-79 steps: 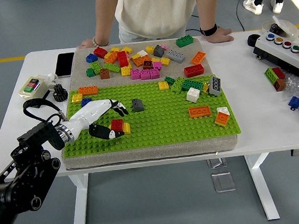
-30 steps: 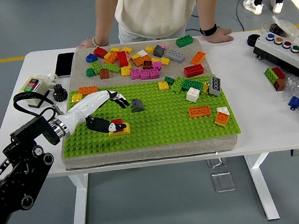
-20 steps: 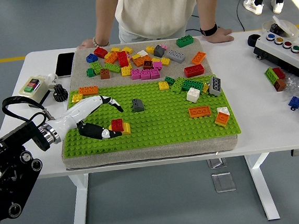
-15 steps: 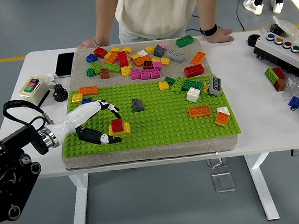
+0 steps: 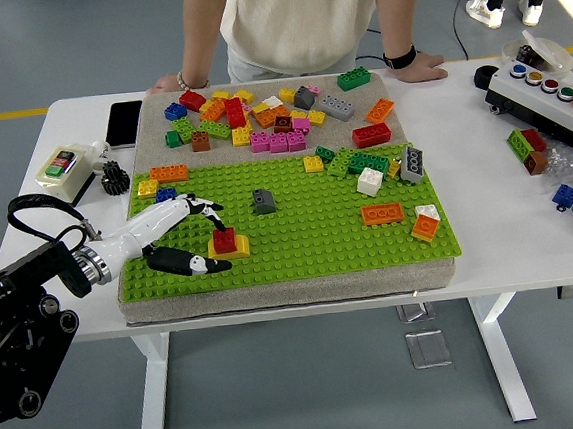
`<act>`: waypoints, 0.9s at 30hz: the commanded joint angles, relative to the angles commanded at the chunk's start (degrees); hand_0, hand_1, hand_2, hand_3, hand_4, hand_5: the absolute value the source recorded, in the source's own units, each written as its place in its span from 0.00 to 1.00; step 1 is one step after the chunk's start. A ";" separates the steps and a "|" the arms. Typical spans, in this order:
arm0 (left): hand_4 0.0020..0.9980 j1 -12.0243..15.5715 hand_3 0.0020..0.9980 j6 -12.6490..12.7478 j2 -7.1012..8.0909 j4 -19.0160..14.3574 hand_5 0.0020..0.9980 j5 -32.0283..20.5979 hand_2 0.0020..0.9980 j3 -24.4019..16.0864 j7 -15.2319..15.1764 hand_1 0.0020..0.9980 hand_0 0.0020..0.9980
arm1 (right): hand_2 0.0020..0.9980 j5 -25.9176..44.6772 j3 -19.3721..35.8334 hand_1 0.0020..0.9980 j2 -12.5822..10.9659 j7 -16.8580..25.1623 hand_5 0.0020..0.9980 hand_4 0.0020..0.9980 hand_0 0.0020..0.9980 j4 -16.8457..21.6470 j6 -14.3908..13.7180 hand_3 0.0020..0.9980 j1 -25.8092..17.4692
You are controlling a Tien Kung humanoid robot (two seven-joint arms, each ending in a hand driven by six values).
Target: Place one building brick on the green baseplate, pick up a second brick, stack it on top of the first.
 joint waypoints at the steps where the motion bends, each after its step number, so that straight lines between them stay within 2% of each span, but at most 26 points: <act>1: 1.00 -0.02 0.59 0.01 -0.10 0.17 0.56 0.07 0.89 -0.02 0.03 0.93 1.00 | 0.69 -0.01 0.04 0.64 0.00 -0.02 0.48 0.92 0.73 0.00 -0.01 0.62 0.00; 27: 1.00 -0.34 0.58 -0.06 -1.56 2.59 0.55 1.02 0.88 0.16 0.44 0.92 1.00 | 0.69 0.03 0.27 0.64 -0.01 -0.17 0.48 0.92 0.73 0.00 0.07 0.62 0.02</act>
